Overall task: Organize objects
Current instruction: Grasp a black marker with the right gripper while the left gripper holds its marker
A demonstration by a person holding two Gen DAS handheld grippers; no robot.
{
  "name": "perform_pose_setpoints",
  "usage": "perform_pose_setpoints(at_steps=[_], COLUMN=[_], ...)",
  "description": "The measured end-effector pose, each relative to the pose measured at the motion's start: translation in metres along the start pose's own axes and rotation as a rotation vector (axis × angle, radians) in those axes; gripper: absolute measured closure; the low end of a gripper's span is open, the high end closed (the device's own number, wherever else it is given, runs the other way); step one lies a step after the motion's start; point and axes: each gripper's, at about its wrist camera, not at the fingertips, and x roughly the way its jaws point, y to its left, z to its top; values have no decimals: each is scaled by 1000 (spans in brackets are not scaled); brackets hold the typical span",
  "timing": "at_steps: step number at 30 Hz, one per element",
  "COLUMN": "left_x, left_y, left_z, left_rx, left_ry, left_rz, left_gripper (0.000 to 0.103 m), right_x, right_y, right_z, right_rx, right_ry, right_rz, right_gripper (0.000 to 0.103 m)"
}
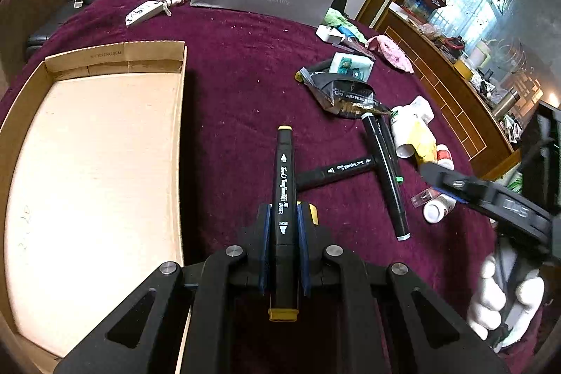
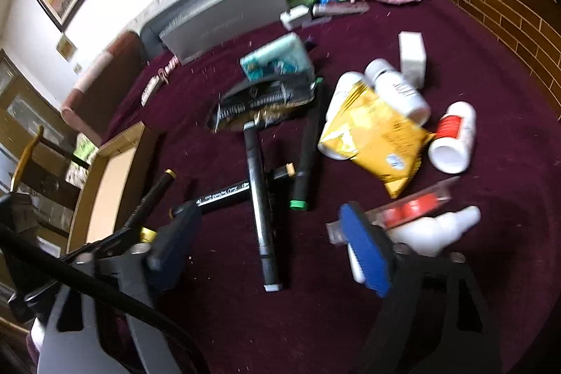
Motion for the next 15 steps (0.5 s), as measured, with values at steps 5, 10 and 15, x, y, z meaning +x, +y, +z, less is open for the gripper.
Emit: perform_pose_setpoints(at_steps=[5, 10, 15], left_x=[3, 8, 7], left_y=[4, 7, 6], left_z=[1, 5, 6], left_rx=[-1, -12, -9], left_ry=[3, 9, -13], left_rz=[-9, -39, -44], left_gripper=[92, 92, 92], right_x=[25, 37, 47], right_y=[3, 12, 22], right_z=[7, 13, 11], right_rx=[8, -8, -46], right_ry=[57, 83, 113], right_rz=[-25, -32, -75], right_gripper=[49, 59, 86])
